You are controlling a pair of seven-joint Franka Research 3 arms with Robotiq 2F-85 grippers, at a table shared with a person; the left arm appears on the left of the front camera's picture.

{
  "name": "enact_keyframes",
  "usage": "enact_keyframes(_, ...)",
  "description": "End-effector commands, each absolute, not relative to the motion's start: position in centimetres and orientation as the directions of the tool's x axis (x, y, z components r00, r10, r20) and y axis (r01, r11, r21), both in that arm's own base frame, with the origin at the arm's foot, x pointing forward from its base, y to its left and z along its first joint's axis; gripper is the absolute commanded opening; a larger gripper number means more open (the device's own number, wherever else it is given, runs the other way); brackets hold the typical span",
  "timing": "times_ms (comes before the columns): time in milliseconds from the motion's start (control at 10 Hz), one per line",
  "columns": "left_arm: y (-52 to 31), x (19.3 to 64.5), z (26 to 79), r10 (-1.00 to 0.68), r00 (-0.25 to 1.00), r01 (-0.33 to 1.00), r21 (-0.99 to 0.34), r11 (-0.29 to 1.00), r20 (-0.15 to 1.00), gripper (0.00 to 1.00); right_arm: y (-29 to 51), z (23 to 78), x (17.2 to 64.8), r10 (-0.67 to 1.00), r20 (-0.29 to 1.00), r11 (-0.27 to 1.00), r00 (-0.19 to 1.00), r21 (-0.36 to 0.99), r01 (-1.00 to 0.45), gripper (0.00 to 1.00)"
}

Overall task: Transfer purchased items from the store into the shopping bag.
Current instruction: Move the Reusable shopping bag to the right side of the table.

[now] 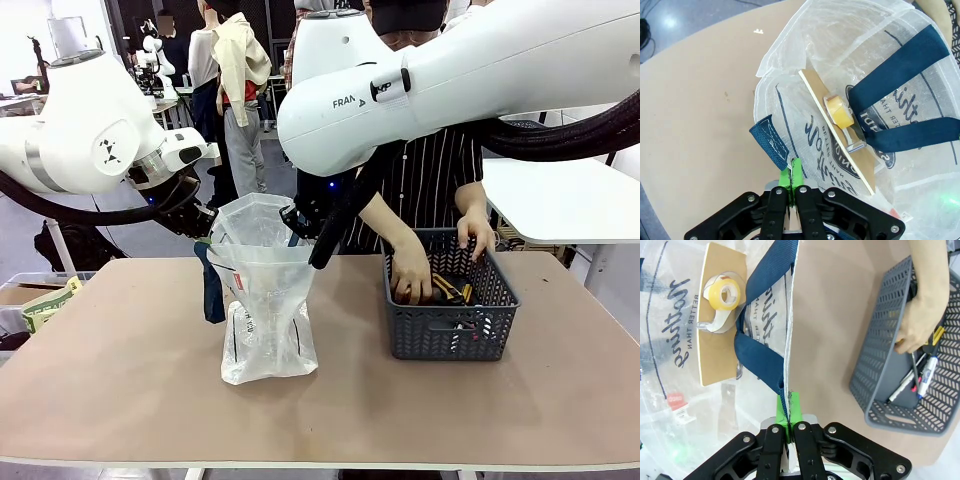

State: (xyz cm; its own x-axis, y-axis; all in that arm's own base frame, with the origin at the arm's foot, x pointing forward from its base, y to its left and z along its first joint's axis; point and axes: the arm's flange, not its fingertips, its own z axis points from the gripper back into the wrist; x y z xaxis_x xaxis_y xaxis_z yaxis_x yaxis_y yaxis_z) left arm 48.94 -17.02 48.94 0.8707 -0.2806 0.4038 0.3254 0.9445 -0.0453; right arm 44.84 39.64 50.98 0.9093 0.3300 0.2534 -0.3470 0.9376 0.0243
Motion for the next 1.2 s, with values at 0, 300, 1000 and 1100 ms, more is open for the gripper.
enact_keyframes(0, -16.88, 48.90, 49.03, -0.277, 0.870, 0.322, -0.045, 0.946, 0.407, 0.00, 39.46, 50.95, 44.74, 0.340, 0.255, 0.934, 0.905, 0.023, -0.358, 0.00)
enact_keyframes(300, -16.88, 48.90, 49.03, -0.277, 0.870, 0.322, -0.045, 0.946, 0.407, 0.00, 39.46, 50.95, 44.74, 0.340, 0.255, 0.934, 0.905, 0.023, -0.358, 0.00)
enact_keyframes(1000, -16.88, 48.90, 49.03, -0.277, 0.870, 0.322, -0.045, 0.946, 0.407, 0.00, 39.46, 50.95, 44.74, 0.340, 0.255, 0.934, 0.905, 0.023, -0.358, 0.00)
enact_keyframes(1100, -16.88, 48.90, 49.03, -0.277, 0.870, 0.322, -0.045, 0.946, 0.407, 0.00, 39.46, 50.95, 44.74, 0.340, 0.255, 0.934, 0.905, 0.023, -0.358, 0.00)
